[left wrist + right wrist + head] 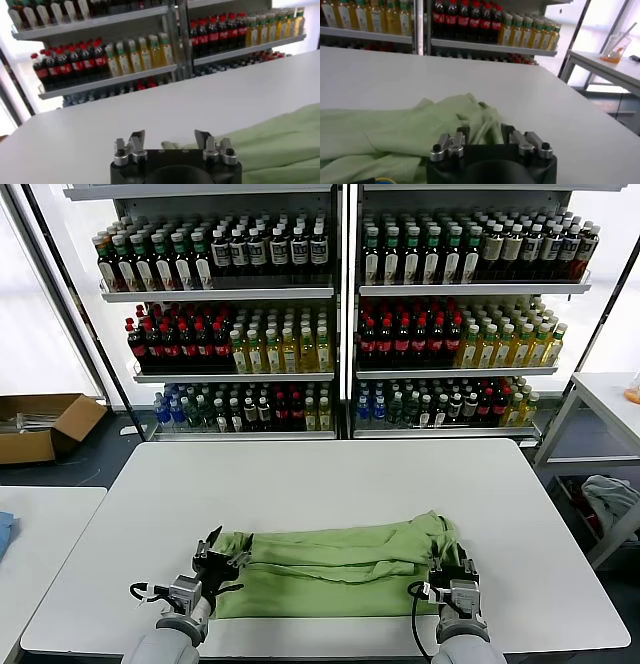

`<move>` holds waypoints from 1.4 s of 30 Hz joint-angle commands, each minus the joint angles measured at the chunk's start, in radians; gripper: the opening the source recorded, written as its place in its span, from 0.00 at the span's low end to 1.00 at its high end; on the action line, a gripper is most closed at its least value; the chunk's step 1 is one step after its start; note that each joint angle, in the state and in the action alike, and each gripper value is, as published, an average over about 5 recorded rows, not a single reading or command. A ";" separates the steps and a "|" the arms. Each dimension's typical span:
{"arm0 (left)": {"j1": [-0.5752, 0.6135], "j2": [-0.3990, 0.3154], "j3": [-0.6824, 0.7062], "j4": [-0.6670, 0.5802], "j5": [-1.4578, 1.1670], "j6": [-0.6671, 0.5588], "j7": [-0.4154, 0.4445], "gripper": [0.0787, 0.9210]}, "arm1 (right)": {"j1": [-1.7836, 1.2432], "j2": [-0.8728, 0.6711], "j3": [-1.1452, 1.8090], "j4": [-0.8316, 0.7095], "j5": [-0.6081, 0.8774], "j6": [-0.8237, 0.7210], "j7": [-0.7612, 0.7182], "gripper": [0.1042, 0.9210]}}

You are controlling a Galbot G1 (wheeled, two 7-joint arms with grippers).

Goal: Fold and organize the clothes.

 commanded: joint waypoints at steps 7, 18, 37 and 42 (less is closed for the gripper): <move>0.049 -0.047 -0.042 -0.016 0.036 0.026 -0.042 0.88 | -0.018 -0.013 0.027 0.118 0.027 0.010 0.016 0.83; 0.060 -0.080 -0.047 0.004 -0.067 0.038 -0.058 0.88 | -0.021 -0.015 0.027 0.110 0.042 0.021 0.027 0.88; 0.060 -0.076 -0.056 0.042 -0.168 0.096 -0.043 0.62 | -0.031 -0.013 0.016 0.102 0.039 0.037 0.033 0.88; 0.060 -0.077 -0.061 0.052 -0.178 0.098 -0.038 0.46 | -0.028 -0.016 0.019 0.098 0.041 0.038 0.032 0.88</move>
